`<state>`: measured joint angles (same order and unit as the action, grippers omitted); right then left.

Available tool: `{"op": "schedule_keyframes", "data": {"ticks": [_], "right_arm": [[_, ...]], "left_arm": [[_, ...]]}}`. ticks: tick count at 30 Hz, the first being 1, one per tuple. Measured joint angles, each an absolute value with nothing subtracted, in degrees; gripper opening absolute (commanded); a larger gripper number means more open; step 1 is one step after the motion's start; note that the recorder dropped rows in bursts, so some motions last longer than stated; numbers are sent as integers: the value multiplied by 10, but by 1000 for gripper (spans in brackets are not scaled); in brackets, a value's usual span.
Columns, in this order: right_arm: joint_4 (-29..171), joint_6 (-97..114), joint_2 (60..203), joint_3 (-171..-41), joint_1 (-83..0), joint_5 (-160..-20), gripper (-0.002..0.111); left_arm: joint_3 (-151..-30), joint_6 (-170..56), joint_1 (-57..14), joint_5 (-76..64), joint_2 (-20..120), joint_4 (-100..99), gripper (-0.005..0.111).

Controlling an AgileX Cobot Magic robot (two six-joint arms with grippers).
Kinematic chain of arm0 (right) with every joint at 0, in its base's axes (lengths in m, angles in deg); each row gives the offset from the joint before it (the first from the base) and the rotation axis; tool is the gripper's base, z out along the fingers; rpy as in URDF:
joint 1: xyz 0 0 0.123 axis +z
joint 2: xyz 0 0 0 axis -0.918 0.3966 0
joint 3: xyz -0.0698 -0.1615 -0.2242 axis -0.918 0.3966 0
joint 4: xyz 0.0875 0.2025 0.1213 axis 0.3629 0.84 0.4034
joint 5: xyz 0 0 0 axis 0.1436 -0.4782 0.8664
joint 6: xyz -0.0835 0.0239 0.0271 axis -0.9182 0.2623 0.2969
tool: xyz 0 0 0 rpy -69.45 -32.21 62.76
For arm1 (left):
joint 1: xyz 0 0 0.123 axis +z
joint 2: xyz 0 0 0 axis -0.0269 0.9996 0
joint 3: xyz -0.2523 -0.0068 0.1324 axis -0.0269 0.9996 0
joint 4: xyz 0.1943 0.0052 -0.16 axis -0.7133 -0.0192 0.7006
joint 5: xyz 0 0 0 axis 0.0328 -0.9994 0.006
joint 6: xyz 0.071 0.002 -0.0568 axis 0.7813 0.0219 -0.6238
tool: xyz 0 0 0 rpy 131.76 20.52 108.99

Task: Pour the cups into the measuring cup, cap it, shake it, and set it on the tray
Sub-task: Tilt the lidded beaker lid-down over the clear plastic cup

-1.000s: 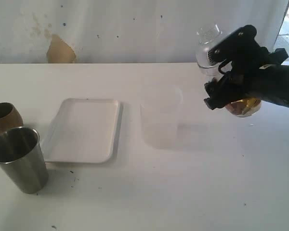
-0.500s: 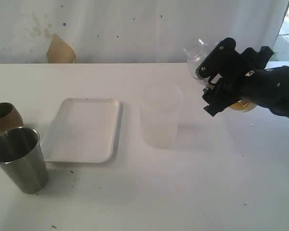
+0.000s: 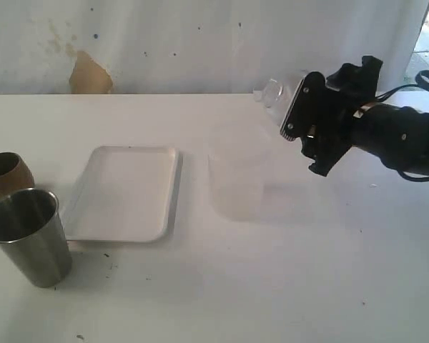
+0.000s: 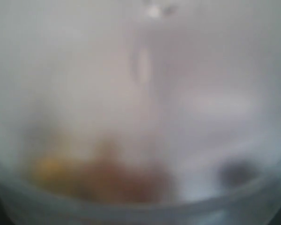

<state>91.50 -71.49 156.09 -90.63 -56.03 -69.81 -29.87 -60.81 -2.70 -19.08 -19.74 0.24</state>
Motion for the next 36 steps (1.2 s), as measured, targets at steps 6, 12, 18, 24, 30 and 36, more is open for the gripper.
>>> {"op": "schedule_keyframes", "data": {"ticks": [6,12,18,24,30,36], "right_arm": [[903,-762,1561,-906,-560,-678,0],[901,-800,1561,-906,-560,-664,0],[899,-860,1570,-906,-560,-655,0],[876,-900,1571,-906,-560,-625,0],[851,-973,1571,-910,-560,-608,0],[845,-1008,1571,-910,-560,-591,0]], "left_arm": [[-299,-608,-27,-191,-197,2,1],[-299,-608,-27,-191,-197,2,1],[-299,-608,-27,-191,-197,2,1],[-299,-608,-27,-191,-197,2,1],[-299,-608,-27,-191,-197,2,1],[-299,-608,-27,-191,-197,2,1]]}}
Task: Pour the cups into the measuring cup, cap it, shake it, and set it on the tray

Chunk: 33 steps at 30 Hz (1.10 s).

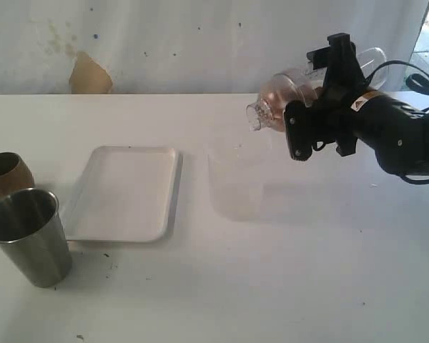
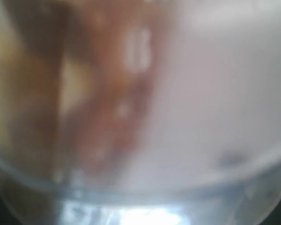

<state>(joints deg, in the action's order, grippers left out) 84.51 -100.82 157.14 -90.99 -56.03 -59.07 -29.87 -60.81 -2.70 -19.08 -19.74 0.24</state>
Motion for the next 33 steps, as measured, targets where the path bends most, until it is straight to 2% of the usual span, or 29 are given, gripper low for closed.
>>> {"op": "schedule_keyframes", "data": {"ticks": [33], "right_arm": [[843,-1078,1599,-910,-560,-528,0]], "left_arm": [[-299,-608,-27,-191,-197,2,1]]}}
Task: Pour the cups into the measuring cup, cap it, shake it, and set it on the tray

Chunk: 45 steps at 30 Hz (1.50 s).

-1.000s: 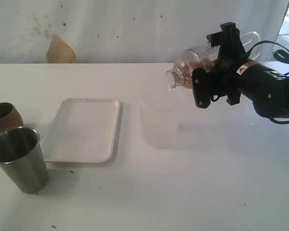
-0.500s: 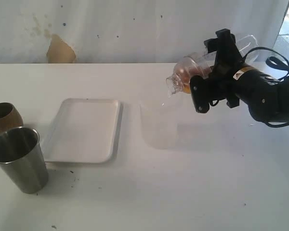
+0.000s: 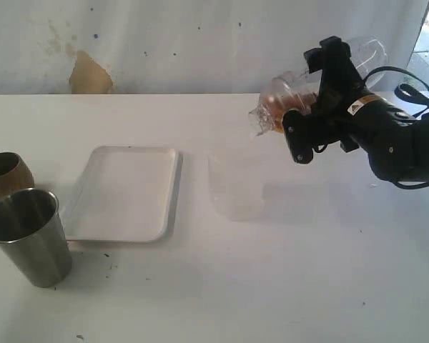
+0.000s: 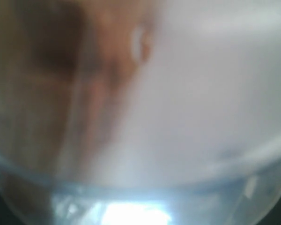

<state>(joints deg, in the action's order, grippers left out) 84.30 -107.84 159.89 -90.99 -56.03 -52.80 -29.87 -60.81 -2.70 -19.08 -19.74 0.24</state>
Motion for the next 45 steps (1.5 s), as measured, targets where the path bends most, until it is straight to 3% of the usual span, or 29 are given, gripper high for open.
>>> {"op": "schedule_keyframes", "data": {"ticks": [45], "right_arm": [[806,-1121,1599,-944,-560,-489,0]], "left_arm": [[-299,-608,-27,-191,-197,1,1]]}}
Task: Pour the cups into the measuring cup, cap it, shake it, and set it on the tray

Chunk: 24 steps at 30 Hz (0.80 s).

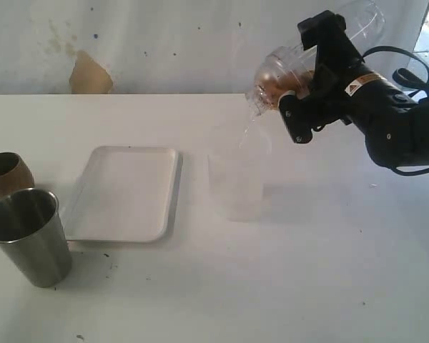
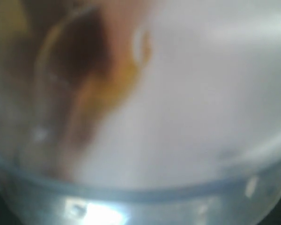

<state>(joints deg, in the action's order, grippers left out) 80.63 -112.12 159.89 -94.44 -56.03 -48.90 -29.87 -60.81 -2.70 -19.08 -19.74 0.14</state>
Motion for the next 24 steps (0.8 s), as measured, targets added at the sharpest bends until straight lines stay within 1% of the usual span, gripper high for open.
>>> {"op": "schedule_keyframes", "data": {"ticks": [24], "right_arm": [[756,-1123,1599,-944,-560,-467,0]], "left_arm": [[-299,-608,-27,-191,-197,1,1]]}}
